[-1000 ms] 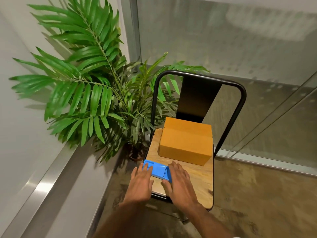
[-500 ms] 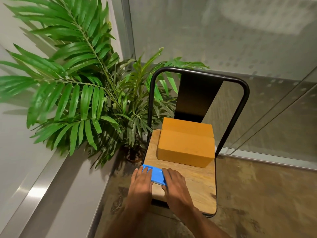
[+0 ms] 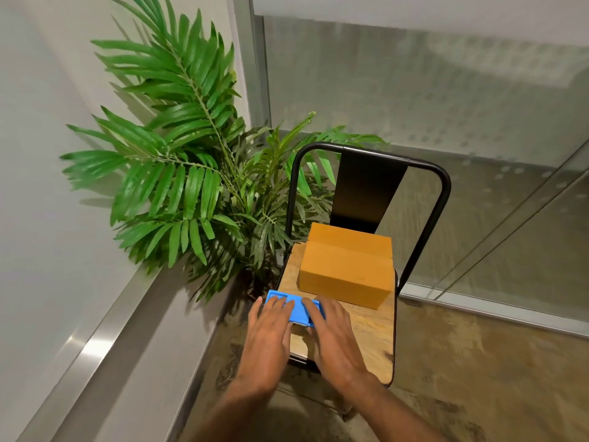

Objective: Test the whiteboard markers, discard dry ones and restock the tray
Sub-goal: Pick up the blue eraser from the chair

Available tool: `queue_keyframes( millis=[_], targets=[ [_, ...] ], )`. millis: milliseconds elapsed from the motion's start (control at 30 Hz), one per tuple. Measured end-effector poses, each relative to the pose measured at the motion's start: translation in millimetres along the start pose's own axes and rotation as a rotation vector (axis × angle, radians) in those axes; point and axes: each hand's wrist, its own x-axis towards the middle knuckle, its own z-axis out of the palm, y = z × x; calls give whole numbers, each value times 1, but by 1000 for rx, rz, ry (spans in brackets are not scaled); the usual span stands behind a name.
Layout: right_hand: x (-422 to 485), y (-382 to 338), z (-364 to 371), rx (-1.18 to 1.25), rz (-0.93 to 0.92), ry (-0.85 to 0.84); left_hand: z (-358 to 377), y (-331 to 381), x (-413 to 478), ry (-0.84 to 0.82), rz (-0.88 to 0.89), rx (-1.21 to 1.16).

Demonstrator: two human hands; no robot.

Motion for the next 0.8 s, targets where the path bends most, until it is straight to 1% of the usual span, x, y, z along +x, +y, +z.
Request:
queue_keyframes(
  millis=[233, 400, 500, 633, 800],
  targets=[
    [-26, -21, -54, 42, -96, 33, -53, 45, -19, 96, -49, 12],
    [-47, -30, -88, 56, -244, 71, -86, 80, -44, 194, -110, 22],
    [-62, -41, -106, 77, -329, 82, -104, 99, -65, 269, -177, 6],
    [-82, -61, -120, 89, -437, 51, -131, 122, -96, 374, -253, -8],
    [-109, -102, -125, 115, -572, 47, -169, 129, -145, 434, -362, 27]
  ],
)
